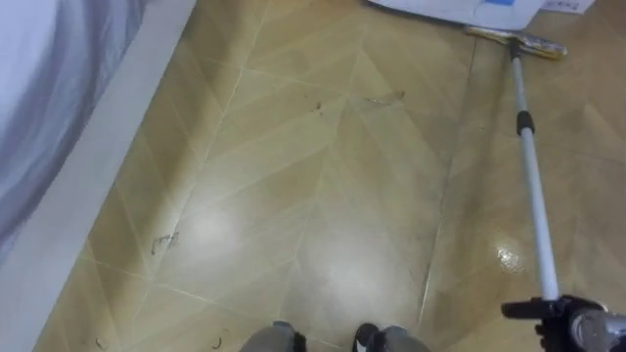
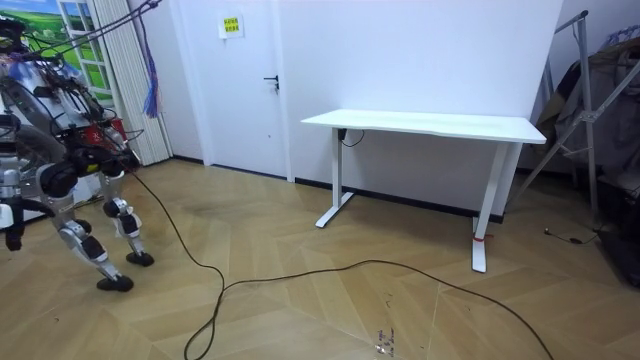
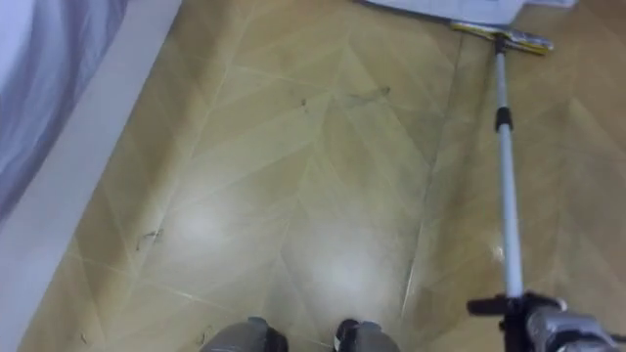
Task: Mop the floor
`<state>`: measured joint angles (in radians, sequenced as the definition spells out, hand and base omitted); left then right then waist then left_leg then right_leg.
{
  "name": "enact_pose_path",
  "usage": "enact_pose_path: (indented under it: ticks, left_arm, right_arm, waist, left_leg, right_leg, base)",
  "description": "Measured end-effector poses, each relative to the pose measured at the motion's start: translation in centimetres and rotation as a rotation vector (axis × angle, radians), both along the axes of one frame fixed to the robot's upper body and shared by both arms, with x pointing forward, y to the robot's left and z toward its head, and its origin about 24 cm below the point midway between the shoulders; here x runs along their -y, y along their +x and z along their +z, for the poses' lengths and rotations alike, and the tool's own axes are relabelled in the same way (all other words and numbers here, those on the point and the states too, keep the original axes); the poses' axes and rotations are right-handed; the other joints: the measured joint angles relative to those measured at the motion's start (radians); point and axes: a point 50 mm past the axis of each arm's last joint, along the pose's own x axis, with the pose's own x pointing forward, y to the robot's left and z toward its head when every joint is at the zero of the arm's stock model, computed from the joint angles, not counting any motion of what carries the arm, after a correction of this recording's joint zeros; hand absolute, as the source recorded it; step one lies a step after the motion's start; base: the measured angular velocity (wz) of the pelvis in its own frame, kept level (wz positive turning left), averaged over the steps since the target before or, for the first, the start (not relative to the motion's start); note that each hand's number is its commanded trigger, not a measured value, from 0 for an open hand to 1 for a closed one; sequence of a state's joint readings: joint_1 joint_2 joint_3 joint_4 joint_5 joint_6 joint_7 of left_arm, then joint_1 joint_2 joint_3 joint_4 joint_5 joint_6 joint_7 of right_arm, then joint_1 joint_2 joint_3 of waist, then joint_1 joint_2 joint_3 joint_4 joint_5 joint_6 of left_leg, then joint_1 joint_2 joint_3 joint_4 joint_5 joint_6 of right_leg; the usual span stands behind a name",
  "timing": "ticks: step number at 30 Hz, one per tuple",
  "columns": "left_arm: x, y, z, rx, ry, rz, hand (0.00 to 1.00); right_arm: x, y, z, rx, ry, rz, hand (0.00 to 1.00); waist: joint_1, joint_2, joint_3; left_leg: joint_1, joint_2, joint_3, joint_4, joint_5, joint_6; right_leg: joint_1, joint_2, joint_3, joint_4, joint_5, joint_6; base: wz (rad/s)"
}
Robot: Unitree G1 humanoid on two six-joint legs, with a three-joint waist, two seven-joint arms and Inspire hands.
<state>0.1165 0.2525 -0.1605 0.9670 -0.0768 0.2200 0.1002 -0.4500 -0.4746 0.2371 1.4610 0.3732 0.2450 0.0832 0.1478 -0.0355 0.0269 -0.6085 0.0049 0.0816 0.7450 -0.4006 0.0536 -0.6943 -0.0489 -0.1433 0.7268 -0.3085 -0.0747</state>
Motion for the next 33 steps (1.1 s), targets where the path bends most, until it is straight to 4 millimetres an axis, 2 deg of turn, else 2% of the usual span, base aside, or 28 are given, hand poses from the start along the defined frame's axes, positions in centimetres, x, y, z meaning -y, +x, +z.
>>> enact_pose_path:
  ticks: [2,3,4,5,8,9,10,11,13,14,15,16,18,21,22,25,29,31,33]
  left_arm:
    - [0.2,-0.2,-0.1,-0.010,-0.004,-0.003,0.00]
    - [0.4,-0.5,-0.3,-0.029,-0.008,-0.001,0.00]
    - [0.5,-0.7,-0.4,-0.041,-0.009,0.002,0.00]
    - [0.4,-0.8,-0.4,-0.044,-0.007,0.001,0.00]
    - [0.1,-0.7,-0.4,-0.054,0.013,-0.012,0.00]
    - [0.2,-0.8,-0.5,-0.055,0.011,-0.011,0.00]
    - [0.5,-1.0,-0.6,-0.059,0.011,-0.030,0.00]
    - [0.6,-1.1,-0.6,-0.061,0.013,-0.039,0.00]
    - [0.8,-1.6,-0.7,-0.063,0.004,-0.018,0.00]
    - [0.8,-1.7,-0.7,-0.064,0.003,-0.012,0.00]
    - [0.7,-1.9,-0.7,-0.069,0.004,0.002,0.00]
    - [0.4,-2.1,-0.7,-0.074,0.009,0.015,0.00]
    - [0.3,-2.8,-0.8,-0.090,0.013,0.031,0.00]
    - [0.5,-2.9,-0.7,-0.081,0.006,0.033,0.00]
    - [0.6,-2.7,-0.7,-0.066,0.005,0.032,0.00]
    - [1.2,-2.0,-0.7,-0.052,-0.002,0.017,0.00]
    - [1.4,-2.1,-0.8,-0.059,-0.005,0.010,0.00]
    - [1.5,-2.0,-0.8,-0.051,-0.013,0.023,0.00]
    - [1.4,-2.1,-0.9,-0.055,-0.023,0.045,0.00]
  right_arm:
    - [0.1,-0.6,-0.3,-0.015,-0.001,0.006,1.00]
    - [0.0,-0.9,-0.5,-0.019,0.000,0.011,1.00]
    - [-0.1,-1.8,-1.1,-0.037,0.004,0.012,1.00]
    - [-0.3,-2.3,-1.5,-0.052,0.010,0.011,1.00]
    - [-1.8,-5.7,-3.7,-0.136,0.057,0.005,1.00]
    - [-2.4,-7.4,-4.6,-0.176,0.074,-0.001,1.00]
    - [-2.7,-9.3,-5.3,-0.216,0.085,-0.009,1.00]
    - [-2.9,-10.2,-5.5,-0.235,0.087,-0.008,1.00]
    - [-3.5,-13.5,-6.4,-0.318,0.092,0.012,1.00]
    - [-3.5,-14.2,-6.6,-0.339,0.091,0.014,1.00]
    - [-3.8,-15.6,-6.8,-0.378,0.086,0.024,1.00]
    - [-4.3,-16.7,-7.1,-0.412,0.087,0.039,1.00]
    - [-4.9,-17.6,-7.4,-0.444,0.099,0.062,1.00]
    - [-5.9,-18.5,-7.8,-0.452,0.128,0.074,1.00]
    - [-6.5,-18.4,-8.0,-0.452,0.142,0.084,1.00]
    - [-7.2,-18.3,-8.2,-0.454,0.163,0.083,1.00]
    - [-7.7,-18.5,-8.4,-0.468,0.181,0.096,1.00]
    - [-7.9,-18.3,-8.4,-0.460,0.187,0.095,1.00]
    - [-8.1,-18.1,-8.5,-0.456,0.191,0.102,1.00]
  waist:
    - [0.000,0.001,0.0030]
    - [0.000,0.014,0.0094]
    - [-0.004,0.028,0.0107]
    - [-0.005,0.031,0.0103]
    - [-0.014,0.039,0.0087]
    - [-0.018,0.046,0.0044]
    - [-0.028,0.058,-0.0033]
    - [-0.034,0.061,-0.0057]
    - [-0.049,0.060,-0.0104]
    - [-0.056,0.063,-0.0128]
    - [-0.068,0.057,-0.0143]
    - [-0.074,0.059,-0.0239]
    - [-0.095,0.049,-0.0281]
    - [-0.119,0.033,-0.0278]
    - [-0.119,0.025,-0.0255]
    - [-0.124,0.017,-0.0252]
    - [-0.127,0.013,-0.0230]
    - [-0.121,0.012,-0.0226]
    - [-0.121,0.012,-0.0226]
  left_leg:
    - [0.016,0.001,0.001,-0.063,0.024,-0.009]
    - [0.044,0.005,-0.003,-0.101,0.041,-0.010]
    - [0.079,0.005,-0.005,-0.138,0.056,-0.012]
    - [0.097,0.004,-0.005,-0.157,0.062,-0.013]
    - [0.204,0.002,-0.004,-0.275,0.103,-0.020]
    - [0.250,0.004,-0.004,-0.319,0.118,-0.023]
    - [0.286,0.006,-0.011,-0.352,0.125,-0.025]
    - [0.309,0.004,-0.013,-0.371,0.131,-0.026]
    - [0.405,-0.002,-0.004,-0.454,0.158,-0.028]
    - [0.424,-0.002,-0.002,-0.464,0.160,-0.029]
    - [0.459,-0.002,-0.001,-0.483,0.165,-0.032]
    - [0.492,0.001,0.000,-0.499,0.166,-0.033]
    - [0.545,0.005,0.002,-0.526,0.168,-0.036]
    - [0.611,0.009,0.004,-0.549,0.168,-0.037]
    - [0.625,0.010,0.010,-0.554,0.168,-0.037]
    - [0.652,0.012,0.024,-0.559,0.168,-0.037]
    - [0.696,0.012,0.028,-0.565,0.168,-0.037]
    - [0.711,0.013,0.031,-0.568,0.168,-0.037]
    - [0.721,0.015,0.036,-0.576,0.168,-0.037]
  right_leg:
    - [0.010,-0.001,-0.013,-0.051,0.032,-0.004]
    - [0.044,0.004,-0.025,-0.095,0.052,-0.005]
    - [0.089,0.011,-0.028,-0.143,0.067,-0.004]
    - [0.109,0.014,-0.029,-0.162,0.074,-0.003]
    - [0.216,0.020,-0.043,-0.260,0.095,-0.003]
    - [0.266,0.027,-0.051,-0.307,0.110,-0.003]
    - [0.310,0.035,-0.055,-0.351,0.121,-0.001]
    - [0.330,0.036,-0.057,-0.364,0.125,0.001]
    - [0.403,0.037,-0.054,-0.409,0.127,0.004]
    - [0.422,0.038,-0.056,-0.420,0.128,0.004]
    - [0.456,0.042,-0.054,-0.437,0.127,0.005]
    - [0.488,0.048,-0.049,-0.453,0.127,0.005]
    - [0.536,0.057,-0.048,-0.475,0.127,0.005]
    - [0.594,0.065,-0.045,-0.492,0.123,0.006]
    - [0.605,0.067,-0.034,-0.493,0.122,0.006]
    - [0.629,0.070,-0.028,-0.507,0.122,0.006]
    - [0.674,0.073,-0.021,-0.522,0.122,0.007]
    - [0.682,0.079,0.004,-0.522,0.122,0.007]
    - [0.684,0.083,0.011,-0.521,0.125,0.006]
  base:
    - [0.09]
    - [0.00]
    - [0.04]
    - [0.09]
    - [0.15]
    - [0.13]
    - [0.13]
    - [0.10]
    - [0.00]
    - [0.00]
    - [-0.05]
    - [-0.09]
    - [-0.10]
    - [-0.04]
    - [-0.11]
    - [-0.09]
    - [-0.06]
    - [-0.17]
    - [-0.17]
